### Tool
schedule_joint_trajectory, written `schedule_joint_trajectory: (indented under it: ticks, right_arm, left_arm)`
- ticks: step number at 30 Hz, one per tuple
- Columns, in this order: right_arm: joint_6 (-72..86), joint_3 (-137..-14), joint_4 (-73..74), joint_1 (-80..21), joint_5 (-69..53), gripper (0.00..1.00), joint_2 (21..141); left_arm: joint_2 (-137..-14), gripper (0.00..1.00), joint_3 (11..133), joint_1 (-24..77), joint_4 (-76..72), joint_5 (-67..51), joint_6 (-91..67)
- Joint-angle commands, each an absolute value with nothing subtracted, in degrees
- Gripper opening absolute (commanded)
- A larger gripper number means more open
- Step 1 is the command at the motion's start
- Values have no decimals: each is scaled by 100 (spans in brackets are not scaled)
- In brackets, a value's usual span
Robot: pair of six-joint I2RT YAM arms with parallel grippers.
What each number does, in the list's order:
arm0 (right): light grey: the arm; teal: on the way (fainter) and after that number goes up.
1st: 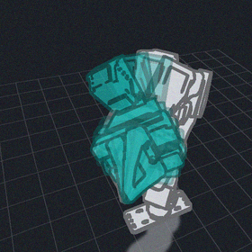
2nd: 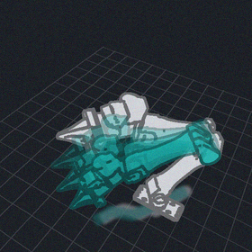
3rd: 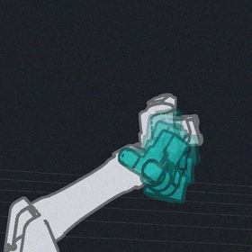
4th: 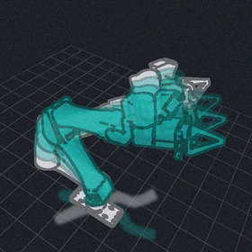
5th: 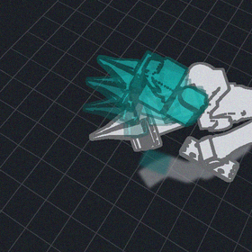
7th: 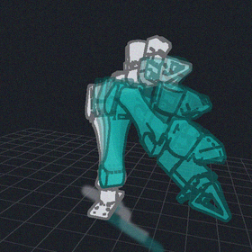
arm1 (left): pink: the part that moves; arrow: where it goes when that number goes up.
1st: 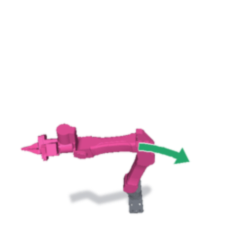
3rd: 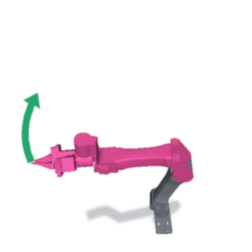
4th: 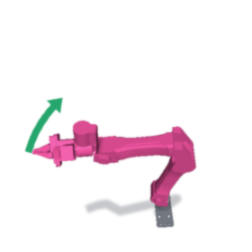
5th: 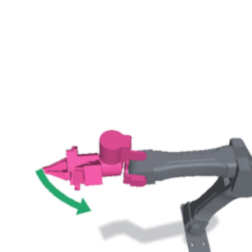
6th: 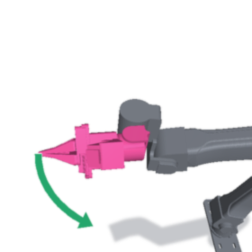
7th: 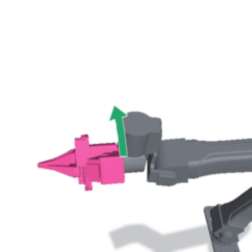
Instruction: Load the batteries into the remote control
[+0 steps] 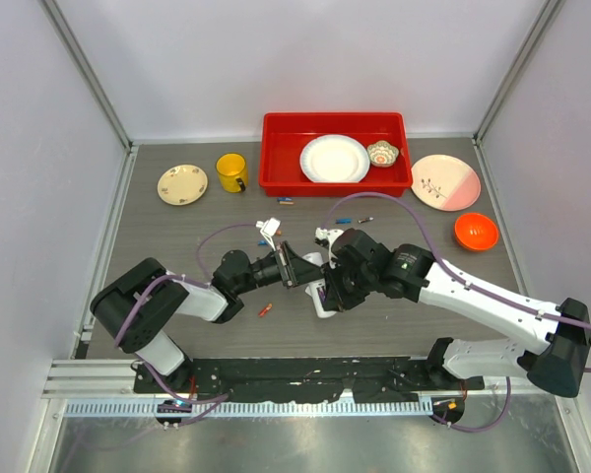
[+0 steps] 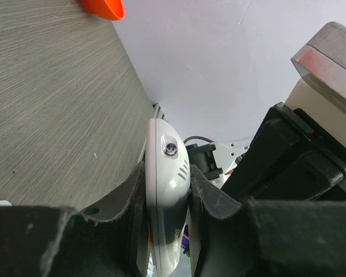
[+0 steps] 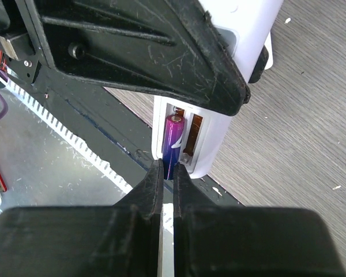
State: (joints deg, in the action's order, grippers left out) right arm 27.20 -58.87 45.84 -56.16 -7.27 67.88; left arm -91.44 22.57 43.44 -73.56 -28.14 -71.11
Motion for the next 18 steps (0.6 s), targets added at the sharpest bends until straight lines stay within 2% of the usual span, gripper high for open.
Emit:
schedule_joint_trajectory:
  ticks: [1, 18]
  right_arm:
    - [2786, -6012, 4474, -5651, -738, 1, 6759]
    - [2900, -6073, 4148, -5651, -572, 1, 7014]
  left_arm:
    - [-8930, 0, 2224, 4386, -8859, -2830, -6970]
    - [-8815, 0, 2408, 4605, -8859, -2777, -7014]
